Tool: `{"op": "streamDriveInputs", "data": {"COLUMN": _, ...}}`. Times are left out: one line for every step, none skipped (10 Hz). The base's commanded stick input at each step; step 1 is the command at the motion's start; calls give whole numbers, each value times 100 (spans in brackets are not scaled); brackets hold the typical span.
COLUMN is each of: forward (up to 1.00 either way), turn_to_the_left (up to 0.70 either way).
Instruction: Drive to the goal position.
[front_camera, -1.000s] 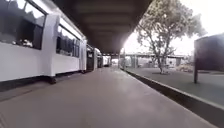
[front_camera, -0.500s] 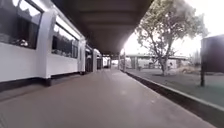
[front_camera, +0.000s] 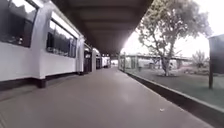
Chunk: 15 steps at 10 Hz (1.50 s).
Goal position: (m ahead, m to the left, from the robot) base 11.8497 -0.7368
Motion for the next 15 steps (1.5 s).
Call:
{"op": "streamDriveInputs", "data": {"forward": 70, "turn_to_the_left": 35}}
{"op": "streamDriveInputs", "data": {"forward": 70, "turn_to_the_left": 32}}
{"op": "streamDriveInputs", "data": {"forward": 70, "turn_to_the_left": 0}}
{"op": "streamDriveInputs", "data": {"forward": 70, "turn_to_the_left": 0}}
{"op": "streamDriveInputs", "data": {"forward": 70, "turn_to_the_left": 0}}
{"op": "streamDriveInputs", "data": {"forward": 70, "turn_to_the_left": 0}}
{"op": "streamDriveInputs", "data": {"forward": 70, "turn_to_the_left": 0}}
{"op": "streamDriveInputs", "data": {"forward": 70, "turn_to_the_left": 0}}
{"op": "streamDriveInputs", "data": {"forward": 70, "turn_to_the_left": 0}}
{"op": "streamDriveInputs", "data": {"forward": 70, "turn_to_the_left": 0}}
{"op": "streamDriveInputs", "data": {"forward": 70, "turn_to_the_left": 0}}
{"op": "streamDriveInputs", "data": {"forward": 70, "turn_to_the_left": 0}}
{"op": "streamDriveInputs", "data": {"forward": 70, "turn_to_the_left": 0}}
{"op": "streamDriveInputs", "data": {"forward": 70, "turn_to_the_left": 0}}
{"op": "streamDriveInputs", "data": {"forward": 70, "turn_to_the_left": 0}}
